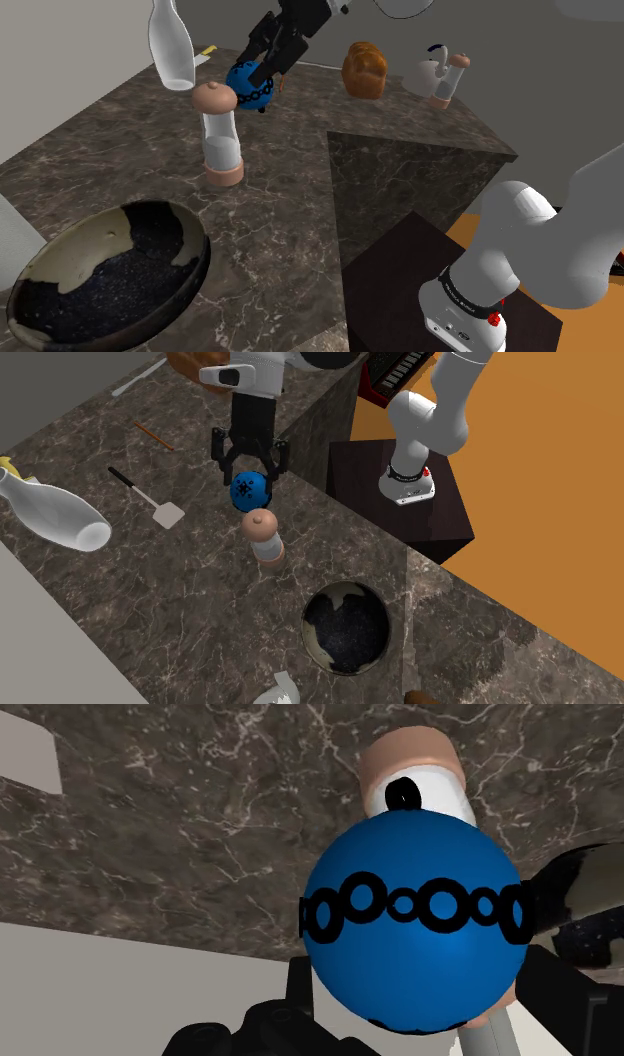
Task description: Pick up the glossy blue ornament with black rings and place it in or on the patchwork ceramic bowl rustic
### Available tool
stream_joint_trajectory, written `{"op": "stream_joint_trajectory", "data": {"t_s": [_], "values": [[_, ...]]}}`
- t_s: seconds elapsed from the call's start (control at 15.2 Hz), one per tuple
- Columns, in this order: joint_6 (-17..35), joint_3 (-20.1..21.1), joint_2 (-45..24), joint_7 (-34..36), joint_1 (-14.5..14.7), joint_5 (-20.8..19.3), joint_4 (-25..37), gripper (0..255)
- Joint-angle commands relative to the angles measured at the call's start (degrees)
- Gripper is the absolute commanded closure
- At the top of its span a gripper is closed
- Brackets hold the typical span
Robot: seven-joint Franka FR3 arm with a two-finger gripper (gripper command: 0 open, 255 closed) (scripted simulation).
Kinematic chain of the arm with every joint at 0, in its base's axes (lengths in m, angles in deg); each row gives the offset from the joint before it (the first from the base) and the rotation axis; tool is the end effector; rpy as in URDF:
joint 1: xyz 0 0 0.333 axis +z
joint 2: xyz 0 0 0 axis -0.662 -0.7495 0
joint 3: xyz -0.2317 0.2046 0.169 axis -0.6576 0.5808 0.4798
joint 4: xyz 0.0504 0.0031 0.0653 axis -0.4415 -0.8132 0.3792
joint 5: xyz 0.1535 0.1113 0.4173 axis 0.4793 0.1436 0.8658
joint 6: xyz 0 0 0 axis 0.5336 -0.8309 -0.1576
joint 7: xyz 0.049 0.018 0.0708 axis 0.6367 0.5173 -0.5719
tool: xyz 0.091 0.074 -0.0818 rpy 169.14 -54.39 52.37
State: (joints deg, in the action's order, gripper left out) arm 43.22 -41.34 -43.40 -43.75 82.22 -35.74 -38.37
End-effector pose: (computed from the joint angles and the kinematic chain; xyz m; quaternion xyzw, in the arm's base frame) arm 0.5145 0.2590 0.6142 -0.7467 -0.5592 -0.2931 0.2092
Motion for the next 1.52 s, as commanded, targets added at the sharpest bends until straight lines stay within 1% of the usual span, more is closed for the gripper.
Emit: {"op": "stream_joint_trajectory", "data": {"t_s": [0.0,0.33,0.66,1.06,1.32,1.45], "values": [[2.43,2.78,1.2,3.19,0.76,-0.71,-1.78,255],[7.29,8.7,2.43,9.88,2.41,-1.96,-4.53,255],[11.68,14.69,2.11,16.99,3.87,-3.49,-5.6,255],[16.28,22.02,-0.18,26.39,5.09,-6.56,-4.72,255],[18.85,27.01,-2.79,33.44,5.47,-9.91,-2.84,255],[20.32,27.0,-2.96,32.82,5.7,-9.36,-4.18,255]]}}
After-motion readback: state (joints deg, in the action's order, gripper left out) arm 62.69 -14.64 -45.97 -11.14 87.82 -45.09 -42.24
